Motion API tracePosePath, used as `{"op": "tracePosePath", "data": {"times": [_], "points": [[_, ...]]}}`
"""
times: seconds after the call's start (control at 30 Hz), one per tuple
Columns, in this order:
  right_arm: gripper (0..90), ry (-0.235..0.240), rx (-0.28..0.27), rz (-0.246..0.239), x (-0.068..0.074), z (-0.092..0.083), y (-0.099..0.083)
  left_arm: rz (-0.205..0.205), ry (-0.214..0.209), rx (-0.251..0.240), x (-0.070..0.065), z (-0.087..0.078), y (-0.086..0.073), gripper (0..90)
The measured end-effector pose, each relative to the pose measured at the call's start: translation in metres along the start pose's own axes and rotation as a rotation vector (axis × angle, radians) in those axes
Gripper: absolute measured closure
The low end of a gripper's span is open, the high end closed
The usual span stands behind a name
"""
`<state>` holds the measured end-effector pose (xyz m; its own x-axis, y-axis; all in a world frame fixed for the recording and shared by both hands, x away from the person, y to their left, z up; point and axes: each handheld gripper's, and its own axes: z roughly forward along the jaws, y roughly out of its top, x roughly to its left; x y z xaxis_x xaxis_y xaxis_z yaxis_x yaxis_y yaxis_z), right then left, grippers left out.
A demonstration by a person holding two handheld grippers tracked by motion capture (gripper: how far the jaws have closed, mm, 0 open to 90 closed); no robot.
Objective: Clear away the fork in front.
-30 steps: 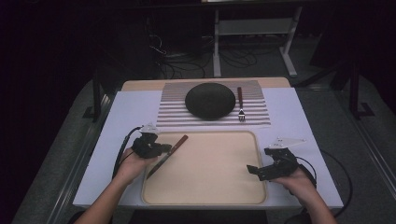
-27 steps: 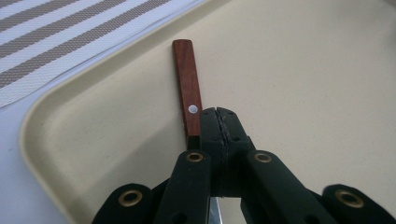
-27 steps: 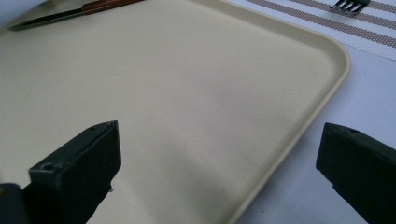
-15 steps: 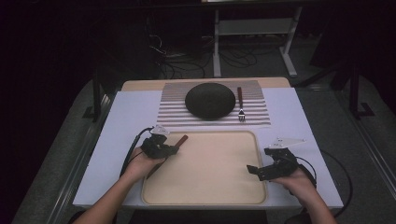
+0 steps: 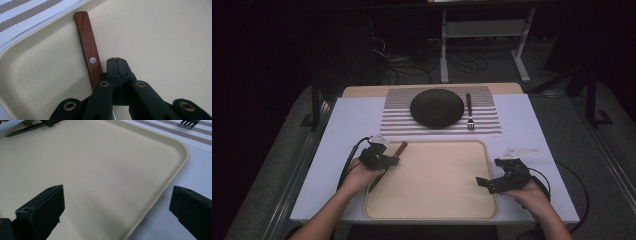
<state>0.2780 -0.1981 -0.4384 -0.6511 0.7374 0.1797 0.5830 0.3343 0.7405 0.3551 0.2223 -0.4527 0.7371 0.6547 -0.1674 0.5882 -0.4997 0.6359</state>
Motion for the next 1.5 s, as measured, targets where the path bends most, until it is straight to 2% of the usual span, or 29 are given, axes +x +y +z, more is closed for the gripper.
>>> {"op": "tracePosePath", "data": {"times": [0.57, 0.83, 1.33, 1.5], "points": [[0.0, 0.004, 0.002, 0.000, 0.000, 0.001, 0.001, 0.003, 0.014, -0.012, 0.000, 0.006, 0.004, 90.0], [0.0, 0.004, 0.002, -0.001, 0.000, 0.001, 0.001, 0.013, 0.066, -0.032, 0.002, 0.012, 0.010, 90.0], [0.0, 0.009, 0.004, -0.006, 0.000, 0.001, 0.001, -0.025, 0.062, -0.019, 0.018, 0.000, 0.002, 90.0], [0.0, 0.021, 0.006, -0.017, 0.002, 0.001, 0.000, -0.014, 0.066, -0.012, 0.022, -0.004, -0.001, 90.0]]}}
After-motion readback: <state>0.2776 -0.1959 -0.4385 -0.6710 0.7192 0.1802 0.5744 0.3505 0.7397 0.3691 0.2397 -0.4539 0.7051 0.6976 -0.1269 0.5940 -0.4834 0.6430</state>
